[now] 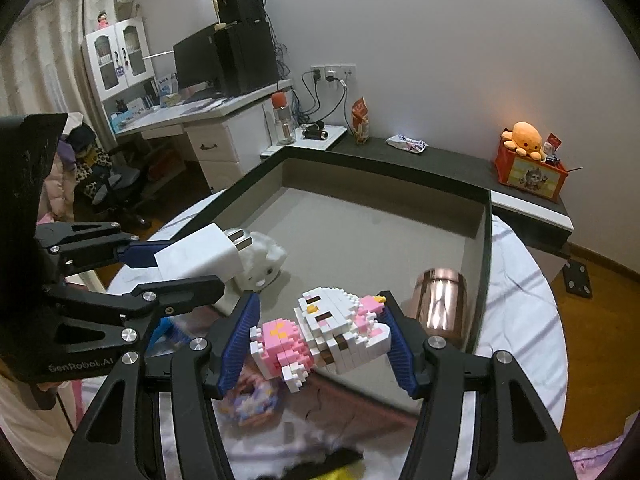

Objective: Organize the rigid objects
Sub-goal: 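Carry the charger and block cat into the box and open both tools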

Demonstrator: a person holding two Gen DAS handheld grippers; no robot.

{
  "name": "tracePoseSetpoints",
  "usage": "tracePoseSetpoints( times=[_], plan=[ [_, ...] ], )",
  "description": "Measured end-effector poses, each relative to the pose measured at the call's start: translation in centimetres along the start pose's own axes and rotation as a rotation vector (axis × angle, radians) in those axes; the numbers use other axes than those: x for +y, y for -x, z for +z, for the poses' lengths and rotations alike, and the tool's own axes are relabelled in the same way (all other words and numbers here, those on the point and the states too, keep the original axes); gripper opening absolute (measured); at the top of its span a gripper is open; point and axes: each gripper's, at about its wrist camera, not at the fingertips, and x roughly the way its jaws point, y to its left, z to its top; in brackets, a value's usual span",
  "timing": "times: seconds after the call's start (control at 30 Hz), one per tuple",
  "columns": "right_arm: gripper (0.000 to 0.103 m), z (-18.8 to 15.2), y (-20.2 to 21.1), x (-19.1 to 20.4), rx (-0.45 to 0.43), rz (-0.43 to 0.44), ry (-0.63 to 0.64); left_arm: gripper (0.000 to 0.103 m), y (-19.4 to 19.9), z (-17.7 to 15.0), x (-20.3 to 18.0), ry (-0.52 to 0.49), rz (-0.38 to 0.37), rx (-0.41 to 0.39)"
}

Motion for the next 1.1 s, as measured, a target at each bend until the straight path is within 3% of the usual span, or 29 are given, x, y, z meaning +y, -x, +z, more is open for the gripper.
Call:
tracePoseSetpoints(
  times=[0.43,0.7,0.77,0.83,1.1],
  plan=[
    [0.061,0.1,-4.8,-1.7,0.101,-0.013,-0.019,0.041,-4.6,0.8,1.2,0.0,0.049,0.088],
    [0.062,-0.3,-5.0,-1.7,0.114,-0.029,-0.02,0.046,-4.2,0.1,1.6,0.035,0.05,0.091],
    [0.065,-0.3,-4.7,-1.7,0.105,-0.034,-0.023,0.048,-3.8,-0.1,2.1,0.057,0.048,0.09],
    [0.082,-0.2,-4.0,-1.7,0.091,-0.044,-0.029,0.05,-3.4,-0.3,2.4,0.064,0.047,0.089],
    [0.082,0.0,-0.7,-0.6,0.023,-0.069,-0.035,0.064,0.5,-1.6,2.7,0.07,0.089,0.038]
  ],
)
